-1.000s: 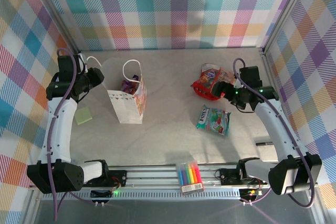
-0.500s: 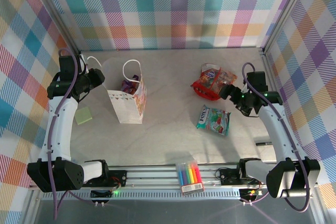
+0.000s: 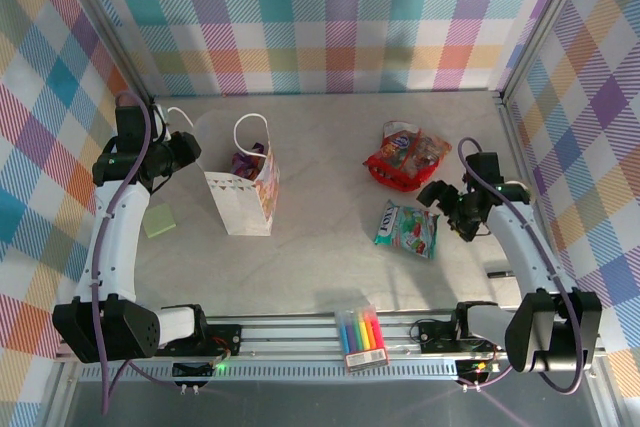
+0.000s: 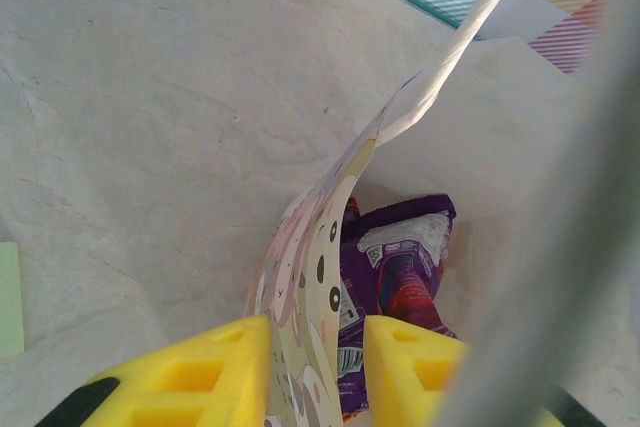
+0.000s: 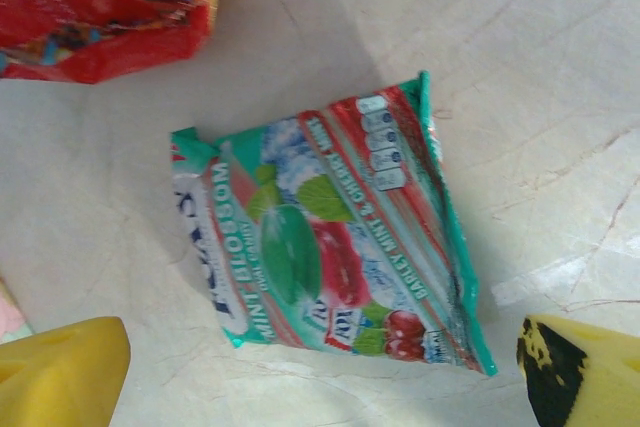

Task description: Place the snacks into the paper bag

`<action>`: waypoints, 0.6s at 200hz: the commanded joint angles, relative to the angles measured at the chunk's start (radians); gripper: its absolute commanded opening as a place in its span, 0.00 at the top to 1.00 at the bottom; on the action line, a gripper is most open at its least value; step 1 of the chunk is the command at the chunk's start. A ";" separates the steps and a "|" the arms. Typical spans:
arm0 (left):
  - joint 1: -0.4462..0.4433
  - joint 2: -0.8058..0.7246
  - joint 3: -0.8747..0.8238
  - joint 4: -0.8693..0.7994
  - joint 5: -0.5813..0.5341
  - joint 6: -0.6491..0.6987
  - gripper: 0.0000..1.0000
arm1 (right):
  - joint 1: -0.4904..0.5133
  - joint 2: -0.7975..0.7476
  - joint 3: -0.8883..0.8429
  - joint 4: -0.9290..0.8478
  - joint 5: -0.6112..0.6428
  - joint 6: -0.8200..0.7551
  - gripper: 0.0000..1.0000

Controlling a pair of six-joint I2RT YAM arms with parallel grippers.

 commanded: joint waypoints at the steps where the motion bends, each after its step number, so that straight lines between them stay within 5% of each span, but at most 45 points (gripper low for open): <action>1: 0.008 0.002 -0.011 -0.014 0.015 0.016 0.69 | -0.014 0.022 -0.036 0.036 -0.020 0.017 0.01; 120: 0.006 0.005 -0.024 -0.003 0.012 0.015 0.68 | -0.023 0.066 -0.240 0.256 -0.097 0.016 0.01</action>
